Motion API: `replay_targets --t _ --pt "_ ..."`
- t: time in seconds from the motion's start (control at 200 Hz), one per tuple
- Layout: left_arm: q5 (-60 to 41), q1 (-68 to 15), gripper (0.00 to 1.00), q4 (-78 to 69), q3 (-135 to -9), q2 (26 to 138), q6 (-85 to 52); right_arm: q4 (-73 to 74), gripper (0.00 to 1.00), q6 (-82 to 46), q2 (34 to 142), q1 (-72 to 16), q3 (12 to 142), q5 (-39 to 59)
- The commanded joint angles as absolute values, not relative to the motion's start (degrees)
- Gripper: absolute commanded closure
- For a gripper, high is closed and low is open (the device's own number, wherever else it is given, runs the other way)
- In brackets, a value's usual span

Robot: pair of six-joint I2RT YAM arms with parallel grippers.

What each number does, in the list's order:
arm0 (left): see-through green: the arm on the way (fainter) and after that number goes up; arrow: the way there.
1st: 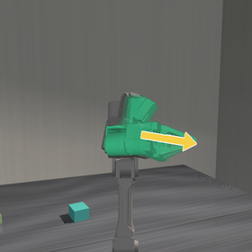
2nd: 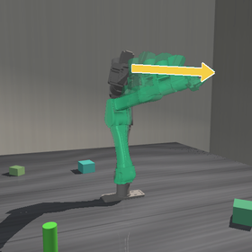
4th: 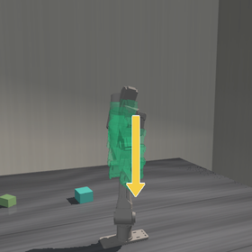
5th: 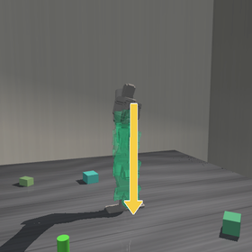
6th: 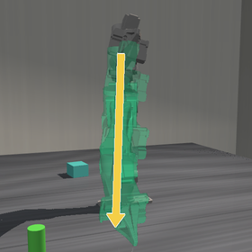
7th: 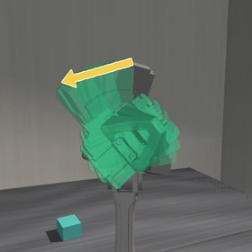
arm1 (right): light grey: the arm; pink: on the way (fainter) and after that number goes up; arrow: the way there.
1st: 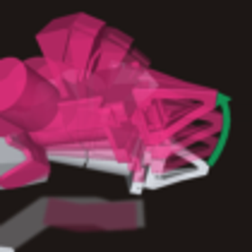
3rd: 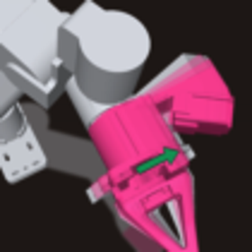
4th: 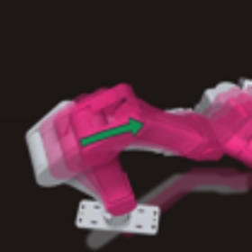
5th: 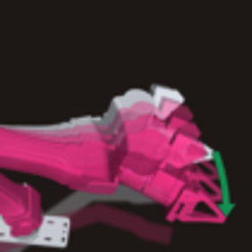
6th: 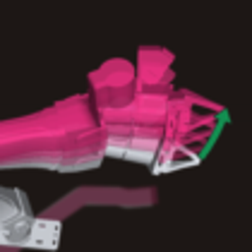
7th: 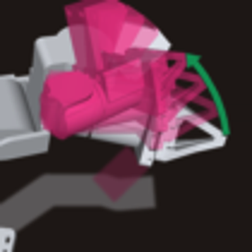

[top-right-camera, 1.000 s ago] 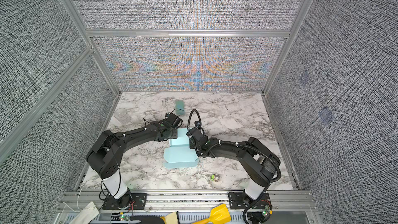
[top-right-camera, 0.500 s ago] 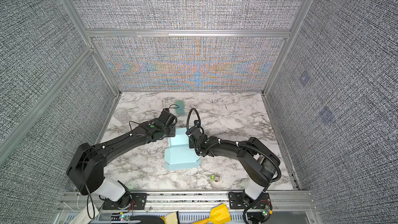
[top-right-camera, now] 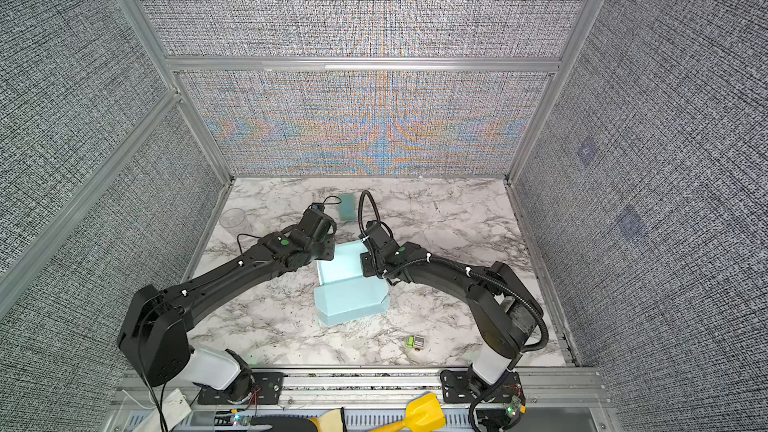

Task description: Fold the paper box

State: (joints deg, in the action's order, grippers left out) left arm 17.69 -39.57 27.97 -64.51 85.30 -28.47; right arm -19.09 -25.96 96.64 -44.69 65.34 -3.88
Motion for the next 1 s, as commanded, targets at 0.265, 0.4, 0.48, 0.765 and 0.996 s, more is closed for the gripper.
replay_targets --t 0.265,0.4,0.48,0.765,0.996 --pt "15.7 -37.8 0.50 26.4 -66.1 86.5 -26.7 -37.5 0.98 -16.4 104.4 -39.5 73.1 8.9" --pt "14.1 -36.9 0.50 24.3 -64.1 86.7 -26.8 -42.3 0.96 -14.0 108.7 -38.5 78.2 9.1" --pt "13.1 -36.5 0.50 23.1 -63.1 87.3 -26.7 -44.2 0.95 -13.1 111.3 -38.2 80.6 9.2" --pt "9.3 -36.4 0.50 19.9 -61.8 91.6 -26.0 -46.4 0.86 -11.7 117.5 -37.4 86.1 9.4" --pt "5.8 -36.4 0.51 17.9 -61.2 94.3 -24.8 -47.1 0.77 -11.2 119.6 -36.8 89.2 8.5"
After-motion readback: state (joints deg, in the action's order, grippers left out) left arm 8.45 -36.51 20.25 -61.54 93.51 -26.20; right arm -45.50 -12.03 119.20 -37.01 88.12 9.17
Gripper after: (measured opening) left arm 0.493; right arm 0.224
